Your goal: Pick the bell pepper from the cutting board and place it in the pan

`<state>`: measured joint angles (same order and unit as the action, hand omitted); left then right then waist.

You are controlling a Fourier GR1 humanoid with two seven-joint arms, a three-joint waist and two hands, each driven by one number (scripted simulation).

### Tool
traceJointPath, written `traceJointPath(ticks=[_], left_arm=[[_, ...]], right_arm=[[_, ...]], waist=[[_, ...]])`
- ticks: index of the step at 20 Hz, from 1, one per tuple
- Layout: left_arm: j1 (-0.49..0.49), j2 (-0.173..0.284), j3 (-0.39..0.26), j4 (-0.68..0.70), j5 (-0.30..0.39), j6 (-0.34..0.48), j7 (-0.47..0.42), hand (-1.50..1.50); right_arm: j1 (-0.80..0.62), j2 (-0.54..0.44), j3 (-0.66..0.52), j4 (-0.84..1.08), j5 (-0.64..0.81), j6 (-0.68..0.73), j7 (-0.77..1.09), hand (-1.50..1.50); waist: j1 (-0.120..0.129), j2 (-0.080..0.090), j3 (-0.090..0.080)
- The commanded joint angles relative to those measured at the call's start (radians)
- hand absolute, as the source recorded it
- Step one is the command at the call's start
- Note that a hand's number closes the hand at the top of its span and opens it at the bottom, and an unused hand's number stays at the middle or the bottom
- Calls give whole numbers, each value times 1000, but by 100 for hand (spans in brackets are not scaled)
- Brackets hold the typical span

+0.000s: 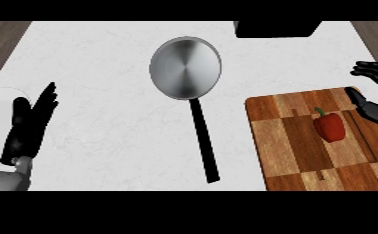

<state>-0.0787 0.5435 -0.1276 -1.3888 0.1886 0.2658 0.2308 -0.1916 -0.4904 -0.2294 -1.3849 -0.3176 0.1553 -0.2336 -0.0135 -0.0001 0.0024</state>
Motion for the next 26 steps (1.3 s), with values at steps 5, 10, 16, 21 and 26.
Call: traceJointPath(ticks=[5, 10, 16, 21, 26], left_arm=[[-17, 14, 61, 65, -14, -45, -10, 0], [25, -21, 34, 75, -44, -35, -68, 0], [-45, -6, 49, 93, -55, -21, -10, 0], [-27, -13, 51, 98, -46, -54, -28, 0], [-35, -39, 43, 91, -74, -36, -21, 0]], right_arm=[[114, -115, -75, -14, 1, 204, -168, -150], [68, -305, -89, -17, 93, 231, -63, -150], [57, -487, 31, -179, 289, 261, 126, -150], [-14, -524, 166, -286, 374, 306, 355, -150], [-55, -512, 288, -330, 485, 364, 474, -150]], waist=[[7, -1, -3], [21, 0, -4], [15, 1, -6], [36, 1, -6], [29, 1, -4]])
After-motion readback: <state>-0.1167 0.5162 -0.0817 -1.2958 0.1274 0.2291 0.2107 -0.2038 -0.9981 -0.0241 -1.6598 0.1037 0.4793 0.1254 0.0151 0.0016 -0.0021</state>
